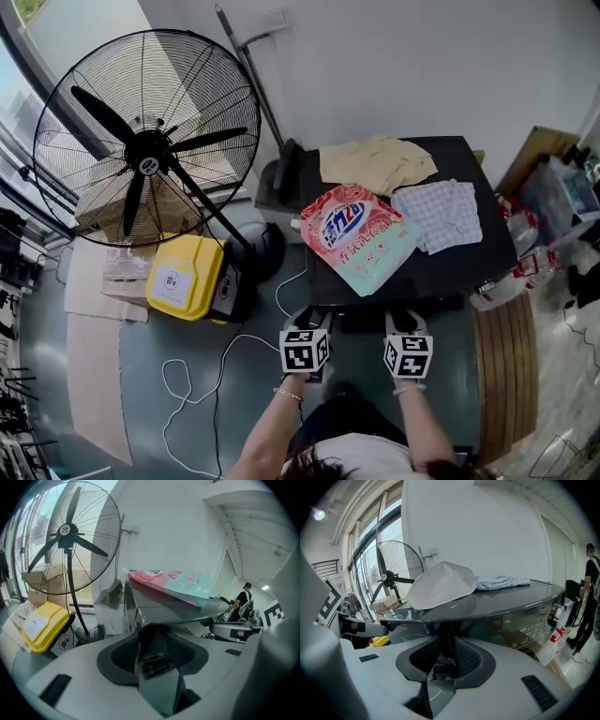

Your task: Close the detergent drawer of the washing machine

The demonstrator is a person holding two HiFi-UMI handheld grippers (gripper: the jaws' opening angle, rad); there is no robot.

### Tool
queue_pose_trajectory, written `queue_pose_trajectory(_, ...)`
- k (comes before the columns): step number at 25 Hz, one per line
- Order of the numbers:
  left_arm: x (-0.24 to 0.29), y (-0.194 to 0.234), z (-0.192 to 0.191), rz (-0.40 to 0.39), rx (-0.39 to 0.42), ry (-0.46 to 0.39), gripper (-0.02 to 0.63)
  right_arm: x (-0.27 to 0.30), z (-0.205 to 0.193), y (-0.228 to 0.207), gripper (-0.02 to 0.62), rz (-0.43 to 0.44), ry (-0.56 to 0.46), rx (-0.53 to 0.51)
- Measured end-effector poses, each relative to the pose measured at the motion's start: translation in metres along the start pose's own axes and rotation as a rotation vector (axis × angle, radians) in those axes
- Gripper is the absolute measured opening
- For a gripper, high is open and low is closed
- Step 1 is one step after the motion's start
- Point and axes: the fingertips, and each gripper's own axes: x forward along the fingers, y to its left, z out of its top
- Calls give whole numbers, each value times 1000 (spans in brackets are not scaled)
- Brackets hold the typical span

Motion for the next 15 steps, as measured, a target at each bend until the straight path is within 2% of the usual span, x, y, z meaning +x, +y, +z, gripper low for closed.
queue_pose_trajectory(15, -2, 1, -1, 13, 20, -17, 192, 0, 1, 0, 120, 23, -2, 12)
